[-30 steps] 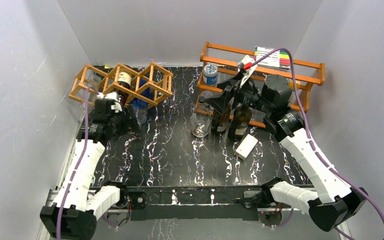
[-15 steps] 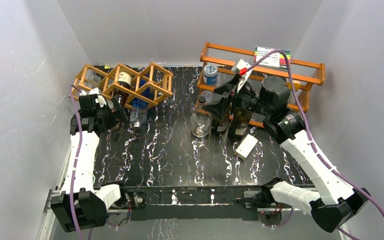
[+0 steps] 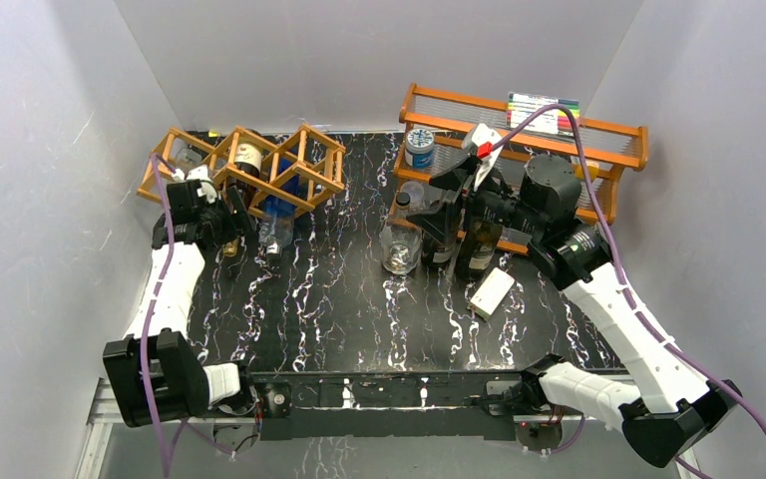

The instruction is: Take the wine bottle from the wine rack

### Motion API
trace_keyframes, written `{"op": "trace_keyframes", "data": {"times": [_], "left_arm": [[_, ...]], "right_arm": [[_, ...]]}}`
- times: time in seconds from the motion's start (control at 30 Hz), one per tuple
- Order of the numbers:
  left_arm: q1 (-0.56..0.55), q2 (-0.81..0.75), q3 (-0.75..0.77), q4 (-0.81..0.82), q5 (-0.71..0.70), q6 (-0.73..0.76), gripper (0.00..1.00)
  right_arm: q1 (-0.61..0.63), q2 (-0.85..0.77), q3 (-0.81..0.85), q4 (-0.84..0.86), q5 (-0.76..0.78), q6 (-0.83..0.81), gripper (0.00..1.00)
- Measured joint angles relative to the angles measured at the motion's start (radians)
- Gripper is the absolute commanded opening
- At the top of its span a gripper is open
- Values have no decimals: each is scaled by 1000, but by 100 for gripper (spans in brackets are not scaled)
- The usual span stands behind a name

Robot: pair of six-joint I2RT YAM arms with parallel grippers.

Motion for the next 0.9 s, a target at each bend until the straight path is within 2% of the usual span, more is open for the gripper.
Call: {"op": "trace_keyframes", "data": {"times": [0.4, 0.67, 0.9], "left_arm": [[6, 90, -11, 121, 72, 29, 60], [10, 135, -12, 169, 114, 35, 60], [18, 168, -12, 180, 131, 52, 34]], "right_arm": [[0, 0, -2, -27, 3, -26, 98], [3, 0, -2, -30, 3, -27, 98], [5, 0, -2, -32, -1, -27, 98]]}}
